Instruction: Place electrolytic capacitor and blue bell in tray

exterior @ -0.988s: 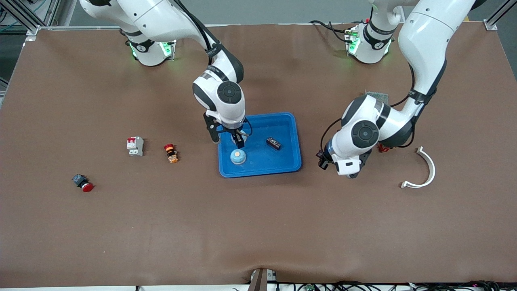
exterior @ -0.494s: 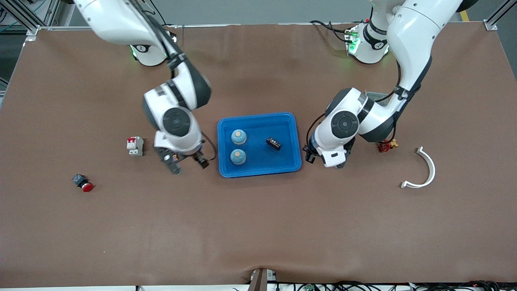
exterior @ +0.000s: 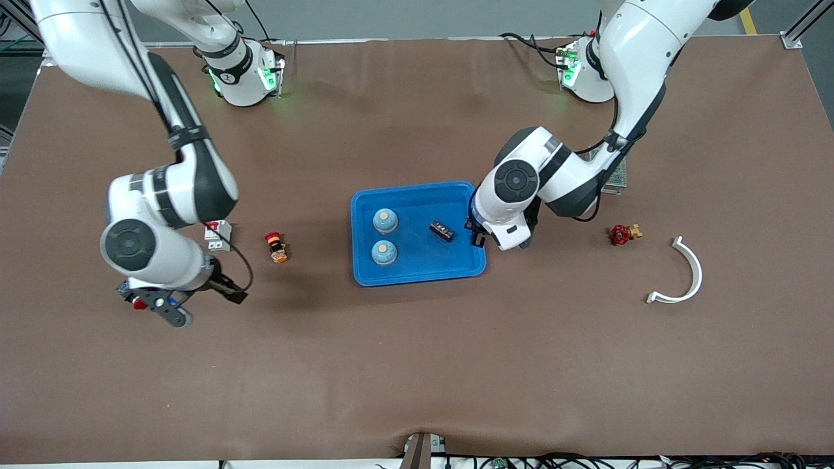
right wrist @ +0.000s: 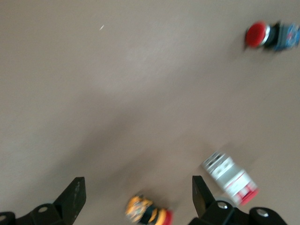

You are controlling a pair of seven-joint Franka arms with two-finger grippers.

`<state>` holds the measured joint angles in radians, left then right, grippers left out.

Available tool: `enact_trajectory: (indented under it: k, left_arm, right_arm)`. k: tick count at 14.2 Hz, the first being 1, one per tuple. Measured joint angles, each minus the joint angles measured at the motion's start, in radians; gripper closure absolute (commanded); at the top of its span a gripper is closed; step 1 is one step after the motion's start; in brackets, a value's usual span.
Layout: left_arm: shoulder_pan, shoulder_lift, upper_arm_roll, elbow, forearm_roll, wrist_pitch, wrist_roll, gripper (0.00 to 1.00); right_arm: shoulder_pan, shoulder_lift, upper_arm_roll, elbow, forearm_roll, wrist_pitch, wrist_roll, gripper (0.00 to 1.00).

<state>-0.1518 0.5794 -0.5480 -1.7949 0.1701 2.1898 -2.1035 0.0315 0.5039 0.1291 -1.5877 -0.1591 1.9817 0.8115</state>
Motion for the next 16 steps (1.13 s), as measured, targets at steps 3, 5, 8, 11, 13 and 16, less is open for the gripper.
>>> enact_trajectory:
  k: [3, 5, 8, 11, 13, 16]
  left_arm:
    - [-0.02, 0.029, 0.0, 0.0, 0.0, 0.014, -0.16, 1.0]
    - [-0.028, 0.043, 0.0, 0.0, 0.0, 0.03, -0.217, 1.0]
    - [-0.049, 0.066, -0.001, -0.004, 0.0, 0.053, -0.246, 1.0]
    - [-0.079, 0.092, -0.001, -0.012, 0.0, 0.069, -0.256, 1.0]
    - [-0.085, 0.1, -0.001, -0.025, 0.0, 0.086, -0.256, 1.0]
    - [-0.084, 0.102, -0.001, -0.042, 0.0, 0.098, -0.256, 0.74]
  right_arm:
    - [-0.061, 0.0, 0.0, 0.056, -0.007, -0.078, -0.182, 0.0]
    - [-0.086, -0.002, 0.0, 0.161, -0.007, -0.216, -0.295, 0.0]
    - [-0.114, -0.012, 0.002, 0.298, -0.007, -0.378, -0.446, 0.0]
    - [-0.12, -0.061, 0.003, 0.356, -0.006, -0.448, -0.582, 0.0]
    - [-0.123, -0.127, 0.003, 0.37, -0.004, -0.497, -0.643, 0.0]
    - [-0.128, -0.235, 0.0, 0.372, -0.003, -0.581, -0.713, 0.0]
